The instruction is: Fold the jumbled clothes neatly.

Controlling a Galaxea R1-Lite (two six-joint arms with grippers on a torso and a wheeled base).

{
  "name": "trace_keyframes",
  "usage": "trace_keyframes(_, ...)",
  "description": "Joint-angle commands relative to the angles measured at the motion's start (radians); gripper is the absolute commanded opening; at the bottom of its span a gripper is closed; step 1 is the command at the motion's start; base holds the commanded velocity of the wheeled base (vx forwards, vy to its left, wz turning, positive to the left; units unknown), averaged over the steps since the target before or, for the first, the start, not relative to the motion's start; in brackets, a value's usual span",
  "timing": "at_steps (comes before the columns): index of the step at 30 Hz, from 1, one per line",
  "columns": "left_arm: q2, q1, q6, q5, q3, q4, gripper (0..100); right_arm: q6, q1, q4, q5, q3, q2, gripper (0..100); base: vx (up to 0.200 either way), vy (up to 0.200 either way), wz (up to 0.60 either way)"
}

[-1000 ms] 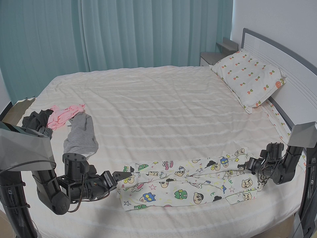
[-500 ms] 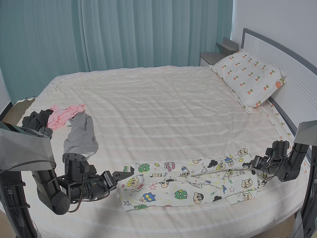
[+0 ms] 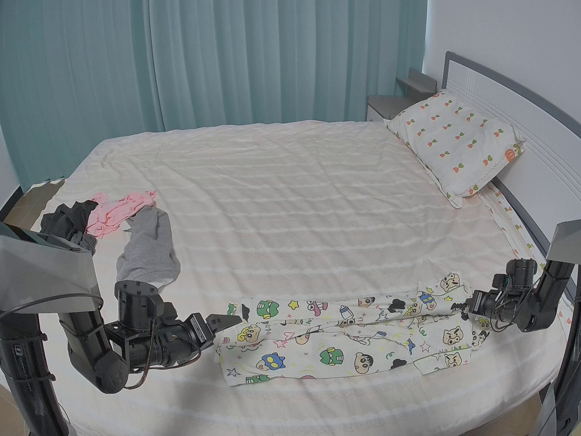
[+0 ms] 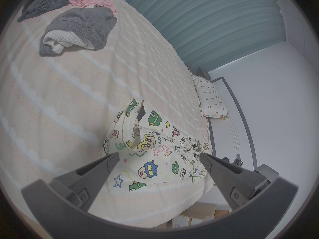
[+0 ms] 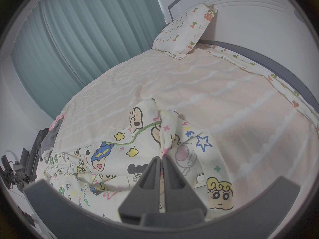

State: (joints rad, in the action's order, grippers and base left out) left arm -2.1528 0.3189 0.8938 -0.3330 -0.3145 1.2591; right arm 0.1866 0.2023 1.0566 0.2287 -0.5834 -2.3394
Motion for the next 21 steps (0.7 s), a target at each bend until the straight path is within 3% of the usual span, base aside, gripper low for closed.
trace_keyframes(1, -0.007, 0.000, -0.001, 0.000, -0.002, 0.000, 100, -0.010, 0.000, -0.001, 0.000, 0.004, 0.002, 0, 0.000, 0.000, 0.00)
trace_keyframes(3, -0.007, 0.000, -0.001, 0.002, -0.002, 0.000, 100, -0.016, 0.006, -0.003, 0.000, 0.002, -0.003, 0, 0.000, 0.000, 0.00)
trace_keyframes(4, -0.007, 0.000, -0.001, 0.002, 0.000, 0.000, 100, -0.022, 0.011, -0.003, 0.000, 0.004, -0.003, 100, 0.000, 0.000, 0.00)
trace_keyframes(12, -0.007, 0.000, -0.003, 0.002, -0.002, 0.000, 100, -0.039, 0.028, 0.000, -0.002, 0.017, 0.032, 100, 0.000, 0.000, 0.00)
trace_keyframes(17, -0.007, 0.000, -0.003, 0.002, -0.002, 0.000, 100, -0.061, 0.032, 0.000, 0.035, 0.060, 0.089, 100, 0.000, 0.000, 0.00)
trace_keyframes(21, -0.007, 0.000, -0.003, 0.002, 0.000, 0.002, 100, -0.167, 0.091, -0.003, 0.225, 0.111, 0.098, 100, 0.000, 0.000, 0.00)
